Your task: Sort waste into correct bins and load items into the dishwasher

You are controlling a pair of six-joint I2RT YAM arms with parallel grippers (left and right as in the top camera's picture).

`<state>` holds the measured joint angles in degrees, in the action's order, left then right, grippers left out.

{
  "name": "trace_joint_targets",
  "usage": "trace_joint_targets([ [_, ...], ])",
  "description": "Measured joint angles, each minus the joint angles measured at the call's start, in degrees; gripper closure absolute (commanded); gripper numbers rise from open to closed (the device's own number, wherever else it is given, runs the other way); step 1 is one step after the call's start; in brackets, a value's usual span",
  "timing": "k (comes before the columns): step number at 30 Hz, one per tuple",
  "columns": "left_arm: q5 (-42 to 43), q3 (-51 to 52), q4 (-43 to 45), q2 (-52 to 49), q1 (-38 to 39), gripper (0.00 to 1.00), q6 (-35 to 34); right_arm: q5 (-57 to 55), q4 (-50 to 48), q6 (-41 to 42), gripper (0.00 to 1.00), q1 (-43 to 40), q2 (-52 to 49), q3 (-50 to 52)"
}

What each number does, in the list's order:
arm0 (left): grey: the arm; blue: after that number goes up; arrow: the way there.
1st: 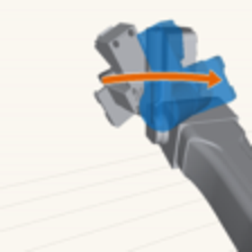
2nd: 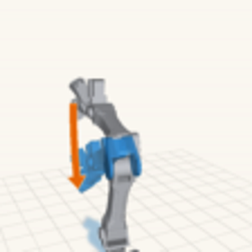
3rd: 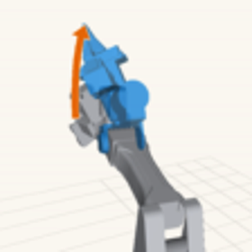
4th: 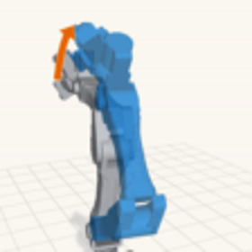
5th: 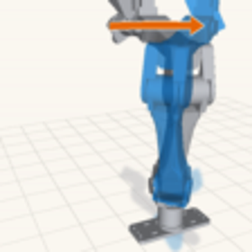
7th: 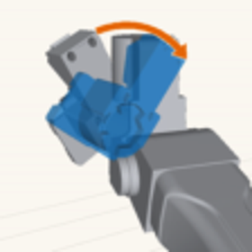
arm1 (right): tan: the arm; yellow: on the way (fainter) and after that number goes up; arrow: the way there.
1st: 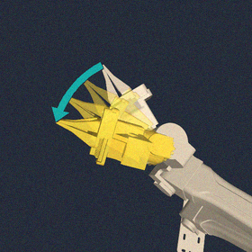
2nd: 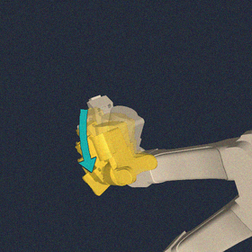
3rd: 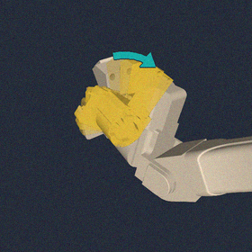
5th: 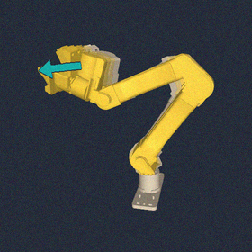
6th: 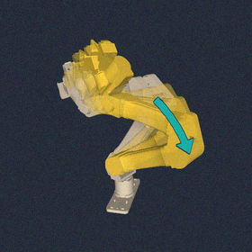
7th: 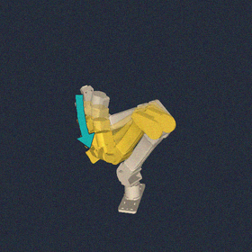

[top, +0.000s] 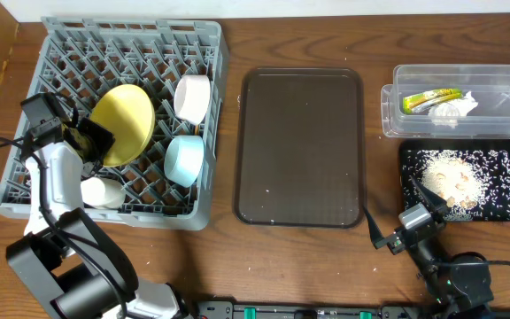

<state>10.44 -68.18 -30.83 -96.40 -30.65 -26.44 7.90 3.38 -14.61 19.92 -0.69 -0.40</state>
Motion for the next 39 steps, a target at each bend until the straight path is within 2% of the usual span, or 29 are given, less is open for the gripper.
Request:
trace_joint_targets([
  [3, 0.1, 0.1, -0.9, 1.3, 0.1, 0.5, 0.7, 0.0, 0.0, 0.0, 0.01, 0.0, 0.0, 0.0],
  [6, -0.5, 0.2, -1.1, 3.4, 0.1, 0.46, 0.9, 0.0, 0.0, 0.0, 0.01, 0.0, 0.0, 0.0],
  [12, -2.6, 0.2, -1.9, 8.1, 0.0, 0.45, 1.0, 0.0, 0.0, 0.0, 0.01, 0.0, 0.0, 0.0],
  [21, -3.3, 0.2, -6.3, 6.2, -3.3, 0.46, 1.0, 0.0, 0.0, 0.0, 0.01, 0.0, 0.0, 0.0],
  [26, -0.6, 0.2, -6.0, 1.9, -4.3, 0.53, 1.0, 0.0, 0.0, 0.0, 0.01, 0.0, 0.0, 0.0],
  [28, 1.4, 0.2, -4.9, 0.2, -4.3, 0.62, 0.7, 0.0, 0.0, 0.0, 0.01, 0.0, 0.0, 0.0],
  [32, 3.2, 0.0, -3.3, -1.7, -4.3, 0.89, 0.8, 0.0, 0.0, 0.0, 0.01, 0.0, 0.0, 0.0],
  [33, 3.5, 0.0, -3.0, -2.0, -4.3, 0.92, 1.0, 0.0, 0.0, 0.0, 0.01, 0.0, 0.0, 0.0],
  [39, 3.5, 0.0, -2.1, -1.5, -4.5, 0.92, 2.6, 0.0, 0.0, 0.0, 0.01, 0.0, 0.0, 0.0],
])
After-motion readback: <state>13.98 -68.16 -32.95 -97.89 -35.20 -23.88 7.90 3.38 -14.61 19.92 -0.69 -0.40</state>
